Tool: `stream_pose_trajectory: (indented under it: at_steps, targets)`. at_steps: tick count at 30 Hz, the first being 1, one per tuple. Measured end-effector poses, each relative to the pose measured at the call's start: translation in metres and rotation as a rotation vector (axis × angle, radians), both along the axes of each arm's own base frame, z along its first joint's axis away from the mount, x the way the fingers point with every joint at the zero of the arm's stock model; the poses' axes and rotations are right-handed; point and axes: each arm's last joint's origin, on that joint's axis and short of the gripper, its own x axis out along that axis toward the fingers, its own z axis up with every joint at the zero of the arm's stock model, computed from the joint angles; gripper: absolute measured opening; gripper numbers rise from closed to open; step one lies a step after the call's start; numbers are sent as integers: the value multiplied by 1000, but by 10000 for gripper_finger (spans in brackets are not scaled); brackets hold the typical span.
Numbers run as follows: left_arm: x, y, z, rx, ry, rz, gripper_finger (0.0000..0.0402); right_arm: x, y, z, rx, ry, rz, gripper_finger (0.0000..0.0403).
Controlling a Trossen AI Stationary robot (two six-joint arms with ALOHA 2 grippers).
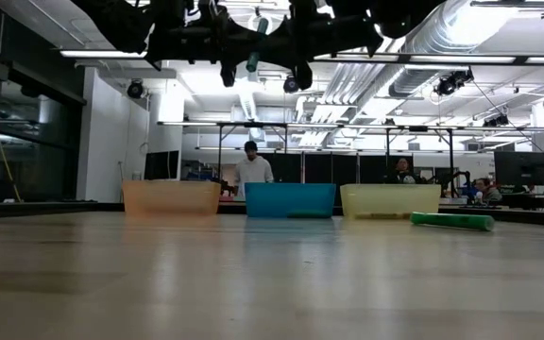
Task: Pick & Place Markers
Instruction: Put the blue highlighter into the orange bin
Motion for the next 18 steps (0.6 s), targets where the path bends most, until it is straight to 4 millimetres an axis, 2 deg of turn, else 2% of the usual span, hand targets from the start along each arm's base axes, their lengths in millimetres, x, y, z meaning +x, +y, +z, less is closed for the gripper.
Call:
stream_pose_trajectory:
  at_steps: [12,18]
  targets:
    - [0,0,0,-1,-1,5,56,0,1,-1,4,13,-1,54]
    - [0,0,1,-4,-7,6,56,-1,-2,-2,29,20,-15,170]
